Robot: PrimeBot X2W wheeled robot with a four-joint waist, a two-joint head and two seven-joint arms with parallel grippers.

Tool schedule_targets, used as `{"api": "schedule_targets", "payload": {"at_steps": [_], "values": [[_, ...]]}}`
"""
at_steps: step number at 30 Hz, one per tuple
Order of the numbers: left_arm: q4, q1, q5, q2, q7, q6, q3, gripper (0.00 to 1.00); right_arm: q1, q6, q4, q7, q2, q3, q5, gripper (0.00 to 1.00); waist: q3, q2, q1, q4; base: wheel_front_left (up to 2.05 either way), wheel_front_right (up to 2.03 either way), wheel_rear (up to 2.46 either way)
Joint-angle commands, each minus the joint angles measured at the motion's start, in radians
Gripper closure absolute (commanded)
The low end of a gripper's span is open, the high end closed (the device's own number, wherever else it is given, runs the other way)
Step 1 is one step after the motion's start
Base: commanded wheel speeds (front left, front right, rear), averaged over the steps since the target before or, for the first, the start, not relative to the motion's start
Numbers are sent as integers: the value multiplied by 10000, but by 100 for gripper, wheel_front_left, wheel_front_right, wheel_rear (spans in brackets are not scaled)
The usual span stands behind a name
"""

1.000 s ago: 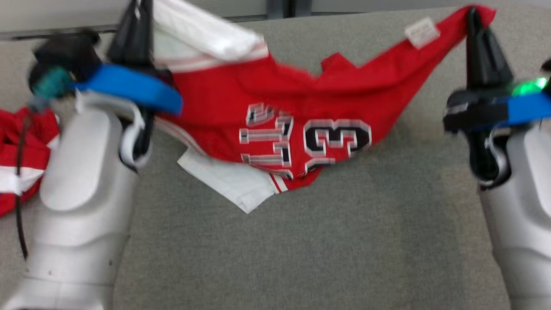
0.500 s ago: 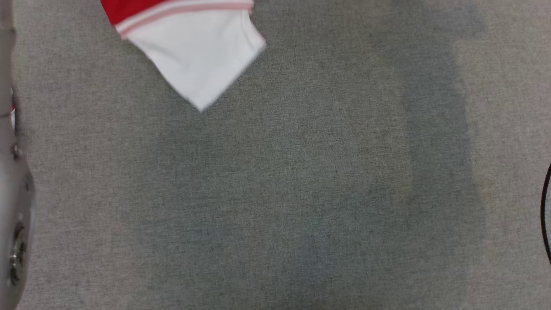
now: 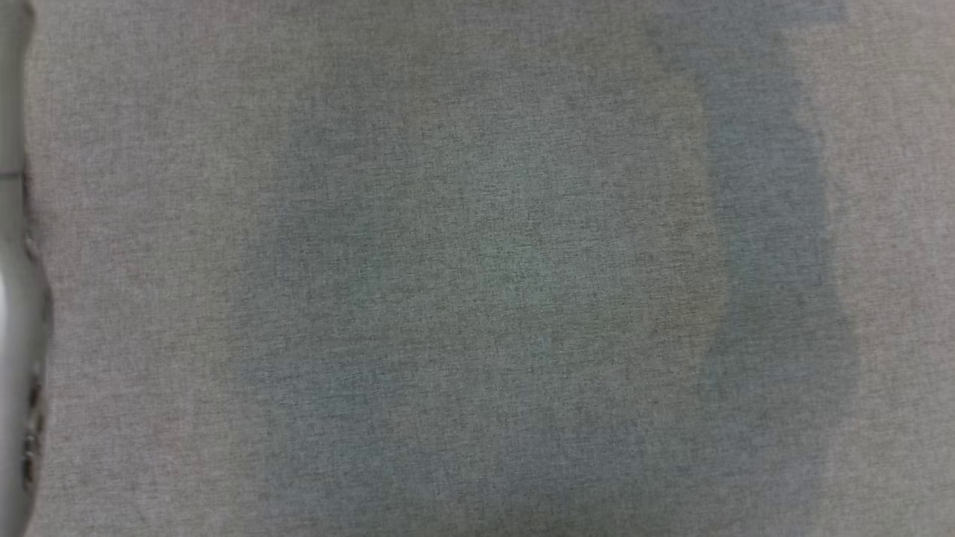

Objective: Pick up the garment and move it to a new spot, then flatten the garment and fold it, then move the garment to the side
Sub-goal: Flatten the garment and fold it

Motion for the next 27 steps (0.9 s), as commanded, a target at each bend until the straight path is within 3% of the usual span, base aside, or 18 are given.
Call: {"api": "schedule_targets", "payload": {"at_steps": [1,6,15,20,27], "values": [[8,442,-90,71,-71,-19,-49,100,350,1,-11,-59,-50,115,112,100,29,0,0,30,0,0,0],[-826,2162,-402,293,-143,-18,142,100,1657,3,-706,-76,-7,529,548,100,-90,0,0,87,0,0,0],[-3732,7374,-520,494,-142,376,1092,100,5684,3,-2869,-73,13,656,903,100,-961,0,0,147,0,0,0],[-5337,10239,-574,142,-144,723,1494,100,8033,3,-3790,-74,-151,716,1022,100,-1589,0,0,328,0,0,0],[-6544,13495,-544,-261,-139,970,1653,100,10846,3,-4493,-76,3,425,1117,100,-2513,0,0,456,0,0,0]]}}
